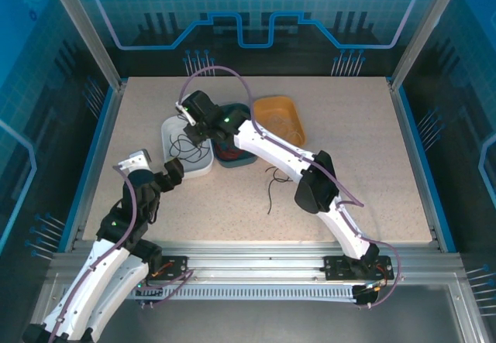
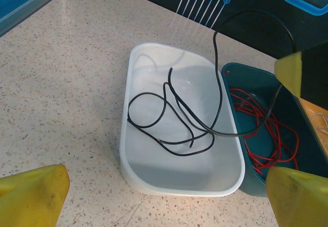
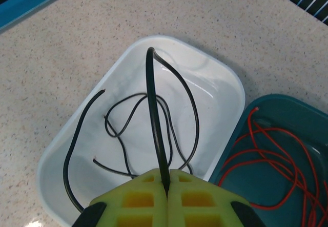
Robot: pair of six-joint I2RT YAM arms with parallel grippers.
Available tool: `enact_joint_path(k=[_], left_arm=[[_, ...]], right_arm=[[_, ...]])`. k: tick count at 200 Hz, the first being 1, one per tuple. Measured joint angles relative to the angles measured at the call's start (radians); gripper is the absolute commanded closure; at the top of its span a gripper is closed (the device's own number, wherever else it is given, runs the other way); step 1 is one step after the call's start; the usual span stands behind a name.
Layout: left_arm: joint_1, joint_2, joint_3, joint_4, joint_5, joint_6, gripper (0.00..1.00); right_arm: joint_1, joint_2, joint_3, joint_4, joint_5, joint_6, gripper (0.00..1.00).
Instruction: Untangle the cables
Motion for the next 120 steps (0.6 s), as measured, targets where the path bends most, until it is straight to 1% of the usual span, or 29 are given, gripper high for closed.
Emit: enact_joint_path(k=[27, 55, 63, 73, 95, 120], left_arm=[[0.0, 0.0, -0.003, 0.0, 0.004, 0.0, 0.01], [0.0, 0.0, -0.003, 0.0, 0.006, 0.0, 0.01], [0.0, 0.0, -0.003, 0.0, 0.006, 0.0, 0.01], [0.0, 0.0, -0.003, 0.0, 0.007, 0.0, 0.01], [0.0, 0.0, -0.003, 0.0, 0.007, 0.0, 0.01], [0.0, 0.0, -0.003, 0.0, 0.008, 0.0, 0.01]], right_arm=[[0.0, 0.042, 0.013, 0.024, 0.018, -0.009, 0.95], [0.0, 0.096, 0.029, 0.029, 0.018, -0.019, 0.88], [0.0, 0.11, 0.032, 0.029, 0.018, -0.019, 0.84], [0.0, 0.123, 0.034, 0.028, 0.018, -0.026, 0.77], [0.0, 0.135, 0.04, 0.028, 0.018, -0.03, 0.66], [0.0, 0.135, 0.047, 0.028, 0.018, -0.027, 0.62]])
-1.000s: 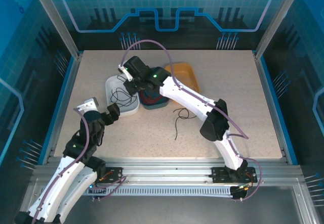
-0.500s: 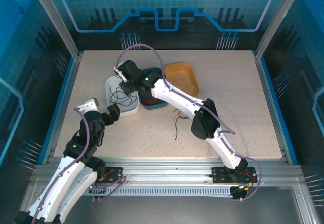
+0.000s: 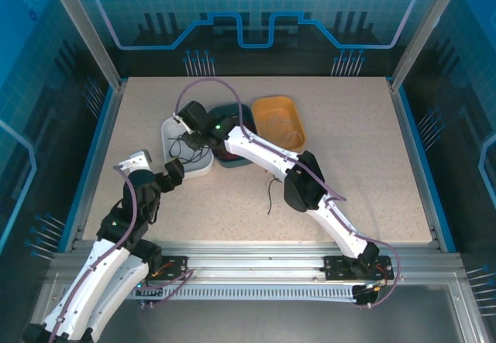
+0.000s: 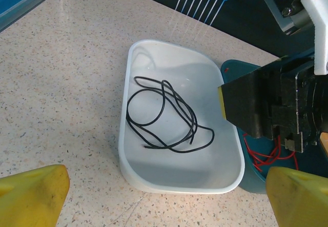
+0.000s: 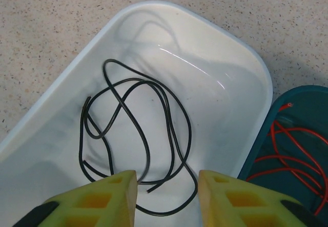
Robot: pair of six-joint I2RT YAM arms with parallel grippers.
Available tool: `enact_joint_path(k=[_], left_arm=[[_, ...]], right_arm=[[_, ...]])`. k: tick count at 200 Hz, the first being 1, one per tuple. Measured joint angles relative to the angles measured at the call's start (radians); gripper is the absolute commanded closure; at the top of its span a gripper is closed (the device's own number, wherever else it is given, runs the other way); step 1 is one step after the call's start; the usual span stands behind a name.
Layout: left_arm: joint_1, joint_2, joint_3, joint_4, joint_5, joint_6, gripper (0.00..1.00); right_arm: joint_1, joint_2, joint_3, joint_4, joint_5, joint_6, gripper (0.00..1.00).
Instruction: Untangle the cables
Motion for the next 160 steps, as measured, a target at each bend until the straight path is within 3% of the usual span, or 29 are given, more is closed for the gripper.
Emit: enact_joint_path(k=[63, 160], left_arm=[[0.0, 0.006, 0.0, 0.0, 0.028, 0.003, 0.01], [0.0, 0.025, 0.0, 0.029, 0.094, 0.022, 0.01]], right_arm=[[0.0, -0.025, -0.05, 0.018, 0.016, 0.016, 0.57], [-0.015, -0.437, -0.609, 0.197, 0.143, 0.129, 0.42]])
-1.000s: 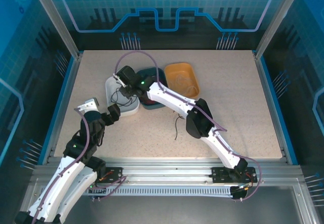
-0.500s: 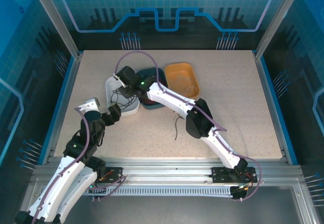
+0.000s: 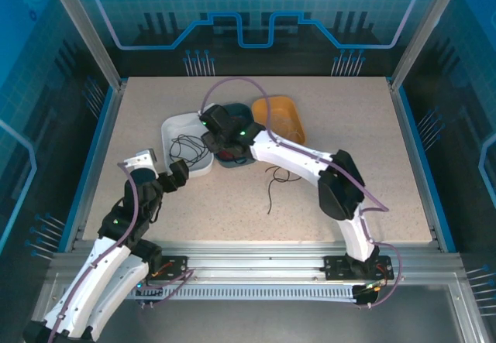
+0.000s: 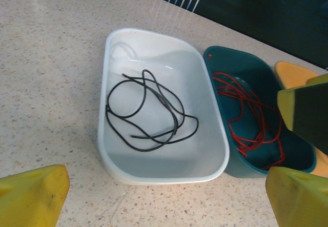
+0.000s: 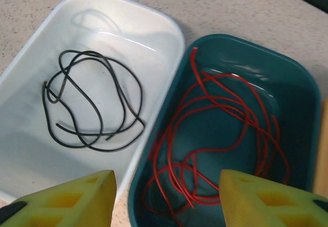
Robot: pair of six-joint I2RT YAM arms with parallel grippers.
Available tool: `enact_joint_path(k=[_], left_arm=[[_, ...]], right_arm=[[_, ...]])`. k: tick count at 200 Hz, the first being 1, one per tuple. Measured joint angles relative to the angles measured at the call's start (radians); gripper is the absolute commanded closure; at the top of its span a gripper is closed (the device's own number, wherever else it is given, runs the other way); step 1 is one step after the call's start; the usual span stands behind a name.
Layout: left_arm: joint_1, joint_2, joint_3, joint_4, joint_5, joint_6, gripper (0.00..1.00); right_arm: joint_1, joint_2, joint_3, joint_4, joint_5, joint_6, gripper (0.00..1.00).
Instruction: Untangle the cables
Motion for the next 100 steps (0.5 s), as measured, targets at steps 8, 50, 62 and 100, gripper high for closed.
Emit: enact_joint_path(k=[8, 50, 62, 100], left_arm=[[0.0, 0.005, 0.0, 0.011, 0.01, 0.0, 0.01], [0.0, 0.085, 0.0, 0.076, 0.114, 0.003, 0.01], [-0.007, 0.116, 0.0, 0.099, 0.143, 0.003, 0.01], [-0.135, 0.228, 0.011, 0.167, 0.176, 0.017, 0.01]], right_arm=[[-0.001, -0.037, -0.041, 0.009, 0.014, 0.008, 0.4], [-0.018, -0.242, -0.253, 0.029, 0.081, 0.079, 0.25], [-0.031, -0.304, -0.315, 0.032, 0.089, 0.105, 0.18], [-0.109, -0.503, -0.497, 0.002, 0.111, 0.216, 0.0]])
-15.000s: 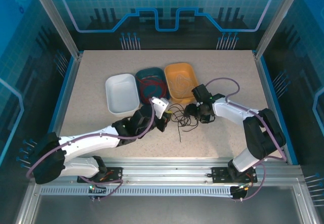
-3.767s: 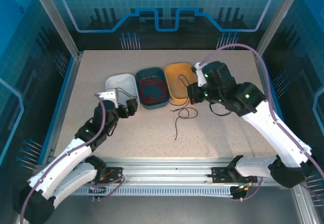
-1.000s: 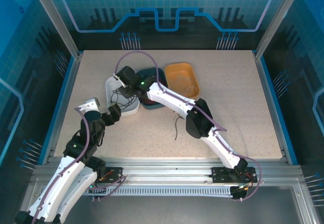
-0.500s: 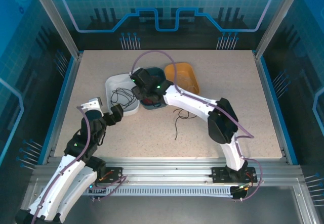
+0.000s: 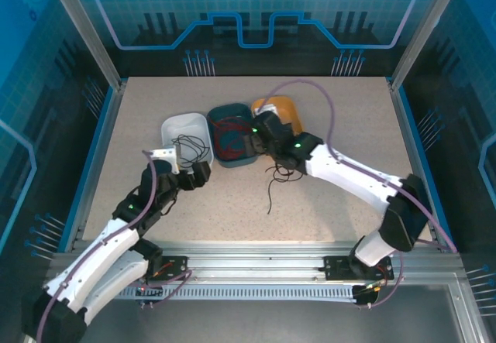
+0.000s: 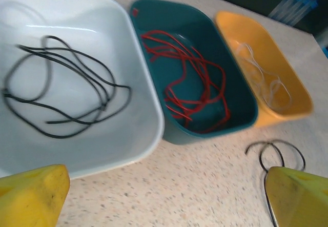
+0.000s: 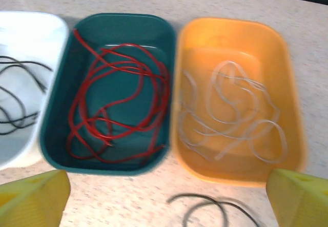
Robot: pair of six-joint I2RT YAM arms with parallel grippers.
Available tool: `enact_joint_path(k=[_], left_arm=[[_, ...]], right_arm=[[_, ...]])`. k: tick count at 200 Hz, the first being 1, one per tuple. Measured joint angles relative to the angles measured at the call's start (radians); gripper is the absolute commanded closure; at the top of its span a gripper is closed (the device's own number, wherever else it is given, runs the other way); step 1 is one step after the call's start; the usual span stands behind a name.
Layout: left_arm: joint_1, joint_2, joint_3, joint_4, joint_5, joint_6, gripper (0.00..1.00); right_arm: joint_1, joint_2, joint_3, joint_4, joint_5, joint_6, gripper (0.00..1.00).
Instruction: Untangle the cables
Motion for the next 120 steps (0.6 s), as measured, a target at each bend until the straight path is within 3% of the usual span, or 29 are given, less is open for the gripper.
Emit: enact_joint_path(k=[50, 120], left_arm=[[-0.205, 0.232, 0.133, 0.063, 0.0, 0.067, 0.01], [-0.42, 0.71, 0.475, 0.013, 0.051, 0.252, 0.01]], right_arm=[[-0.17, -0.222, -0.174, -0.1, -0.013, 0.154, 0.0], [-0.431, -0.496, -0.373, -0.227, -0.114, 0.27, 0.0]])
